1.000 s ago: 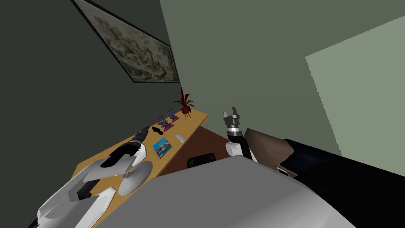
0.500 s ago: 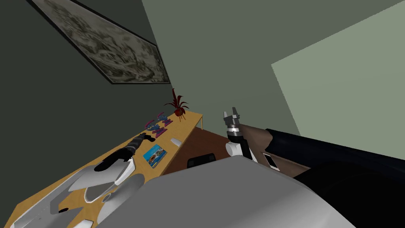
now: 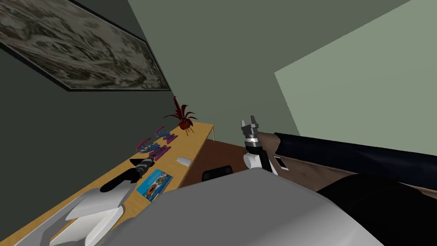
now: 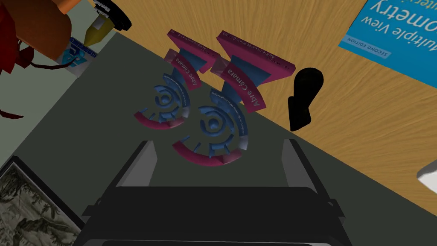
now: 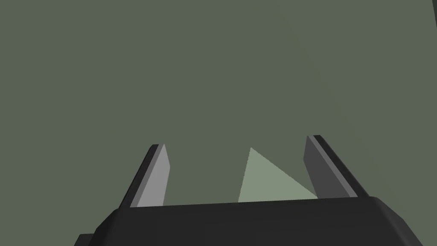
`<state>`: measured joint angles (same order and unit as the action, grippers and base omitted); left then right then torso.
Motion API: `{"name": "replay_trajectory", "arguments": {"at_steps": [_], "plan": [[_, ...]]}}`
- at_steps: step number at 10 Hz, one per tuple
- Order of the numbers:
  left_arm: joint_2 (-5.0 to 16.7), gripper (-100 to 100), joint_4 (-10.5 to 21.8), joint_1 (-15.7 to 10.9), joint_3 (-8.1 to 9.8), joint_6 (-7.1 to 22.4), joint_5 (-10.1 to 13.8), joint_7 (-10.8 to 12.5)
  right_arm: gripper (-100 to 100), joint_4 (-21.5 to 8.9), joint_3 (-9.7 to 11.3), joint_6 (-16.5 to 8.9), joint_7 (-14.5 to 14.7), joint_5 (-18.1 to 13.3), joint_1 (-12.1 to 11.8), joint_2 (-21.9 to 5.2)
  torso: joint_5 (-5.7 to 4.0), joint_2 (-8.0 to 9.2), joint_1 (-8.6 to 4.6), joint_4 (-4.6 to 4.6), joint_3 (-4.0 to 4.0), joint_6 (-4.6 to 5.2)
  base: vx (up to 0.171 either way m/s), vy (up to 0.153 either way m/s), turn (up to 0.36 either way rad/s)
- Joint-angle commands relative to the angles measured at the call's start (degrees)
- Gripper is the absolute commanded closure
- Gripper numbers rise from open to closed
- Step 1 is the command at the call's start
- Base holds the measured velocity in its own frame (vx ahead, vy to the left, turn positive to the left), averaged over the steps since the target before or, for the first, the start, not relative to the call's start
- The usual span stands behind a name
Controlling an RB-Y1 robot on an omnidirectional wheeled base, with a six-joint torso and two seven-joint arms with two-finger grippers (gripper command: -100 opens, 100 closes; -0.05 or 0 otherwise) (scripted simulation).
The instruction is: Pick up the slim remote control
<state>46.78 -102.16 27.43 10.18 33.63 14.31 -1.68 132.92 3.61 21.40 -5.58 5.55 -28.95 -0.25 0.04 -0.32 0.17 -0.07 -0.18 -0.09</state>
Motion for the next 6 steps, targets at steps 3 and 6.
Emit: {"name": "replay_trajectory", "arguments": {"at_steps": [3,6], "plan": [[0.9,-100,2.2,2.9,-3.13,4.6,6.9,-1.3,0,0.0,0.0,0.0,0.0,0.0,0.0,0.0,0.00,-0.06,-0.01,-0.01,-0.03,0.06,0.078,0.035,-0.323],[0.5,-100,3.7,4.8,-5.60,7.0,11.0,-2.3,0,0.0,0.0,0.0,0.0,0.0,0.0,0.0,0.00,-0.06,-0.02,-0.01,-0.04,0.04,0.071,0.040,-0.234]]}}
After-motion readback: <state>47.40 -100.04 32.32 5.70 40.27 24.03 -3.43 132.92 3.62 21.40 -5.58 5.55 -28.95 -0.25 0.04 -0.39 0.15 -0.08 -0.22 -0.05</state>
